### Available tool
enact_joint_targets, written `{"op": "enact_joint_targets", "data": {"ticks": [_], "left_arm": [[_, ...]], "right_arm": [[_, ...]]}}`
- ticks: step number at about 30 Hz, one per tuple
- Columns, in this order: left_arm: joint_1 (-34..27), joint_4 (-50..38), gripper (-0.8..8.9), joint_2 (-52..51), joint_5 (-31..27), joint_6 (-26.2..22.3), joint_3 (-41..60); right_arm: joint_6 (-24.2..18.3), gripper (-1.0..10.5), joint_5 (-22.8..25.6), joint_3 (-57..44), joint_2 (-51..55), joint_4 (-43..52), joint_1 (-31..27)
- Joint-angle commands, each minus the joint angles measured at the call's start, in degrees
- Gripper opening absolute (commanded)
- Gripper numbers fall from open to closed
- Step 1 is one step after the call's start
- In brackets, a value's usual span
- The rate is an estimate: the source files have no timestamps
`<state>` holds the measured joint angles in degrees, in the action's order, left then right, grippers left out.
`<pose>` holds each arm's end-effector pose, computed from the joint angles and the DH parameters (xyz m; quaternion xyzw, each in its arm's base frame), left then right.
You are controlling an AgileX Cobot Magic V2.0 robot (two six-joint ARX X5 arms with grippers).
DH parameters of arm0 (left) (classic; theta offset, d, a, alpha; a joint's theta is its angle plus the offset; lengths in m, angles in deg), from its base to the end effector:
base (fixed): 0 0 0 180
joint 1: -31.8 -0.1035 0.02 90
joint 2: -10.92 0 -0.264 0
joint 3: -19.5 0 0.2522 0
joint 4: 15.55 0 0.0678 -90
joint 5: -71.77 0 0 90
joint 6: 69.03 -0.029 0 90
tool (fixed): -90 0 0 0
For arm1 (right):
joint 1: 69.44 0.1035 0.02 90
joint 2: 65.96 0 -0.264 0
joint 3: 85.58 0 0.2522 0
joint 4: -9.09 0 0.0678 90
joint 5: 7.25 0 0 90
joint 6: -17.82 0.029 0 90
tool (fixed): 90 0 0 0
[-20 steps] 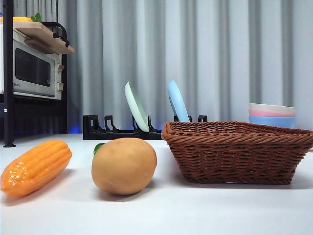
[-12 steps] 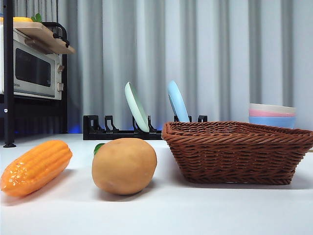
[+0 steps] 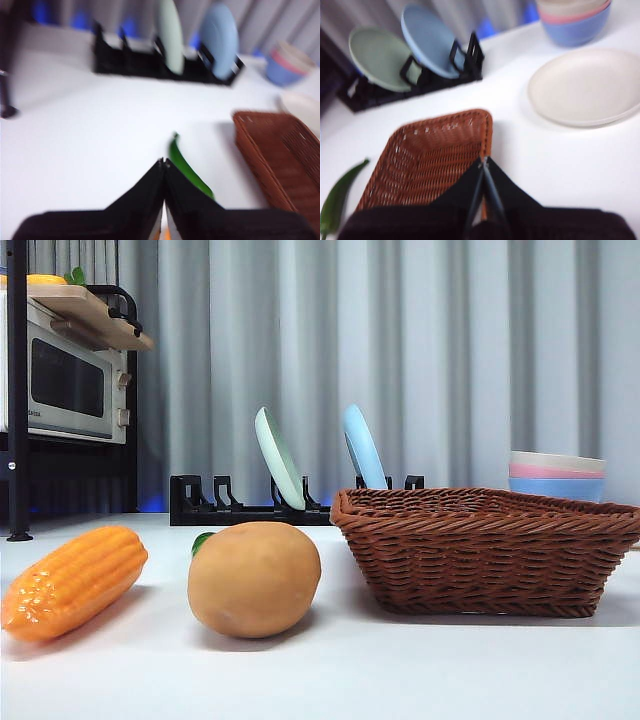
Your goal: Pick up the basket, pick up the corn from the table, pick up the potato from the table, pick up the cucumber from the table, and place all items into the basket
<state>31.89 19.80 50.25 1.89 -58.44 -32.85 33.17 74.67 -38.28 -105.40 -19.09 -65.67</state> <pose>0.1494 -0.0102 0.2915 -0.1227 0.2058 -0.1538 0.9586 0.1558 0.0144 0.2722 0.1373 0.1883 0.0772 0.9694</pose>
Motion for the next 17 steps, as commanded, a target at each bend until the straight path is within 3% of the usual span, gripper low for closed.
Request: {"op": "enact_joint_targets", "data": {"ticks": [1, 5, 7, 11, 17], "left_arm": [[-0.17, 4.22, -0.04, 5.57, 3.93, -3.56, -3.69], [-0.11, 8.22, 0.02, 11.30, 5.64, -6.21, -7.76], [-0.09, 8.50, 0.45, 12.83, 5.79, -6.38, -8.63], [-0.09, 8.09, 3.66, 13.77, 5.70, -6.25, -8.76], [-0.09, 8.11, 3.77, 13.77, 5.73, -6.10, -8.76]], "right_arm": [[-4.81, 0.0, -3.82, 5.38, -6.47, -4.61, -0.02], [-10.40, 0.0, -10.34, 12.48, -14.99, -12.37, 0.00], [-10.97, 0.1, -12.17, 14.75, -18.45, -13.81, 0.00], [-11.41, 2.5, -12.94, 17.57, -24.00, -13.99, 0.00], [-12.37, 2.9, -12.87, 19.89, -31.85, -14.05, 0.00]]}}
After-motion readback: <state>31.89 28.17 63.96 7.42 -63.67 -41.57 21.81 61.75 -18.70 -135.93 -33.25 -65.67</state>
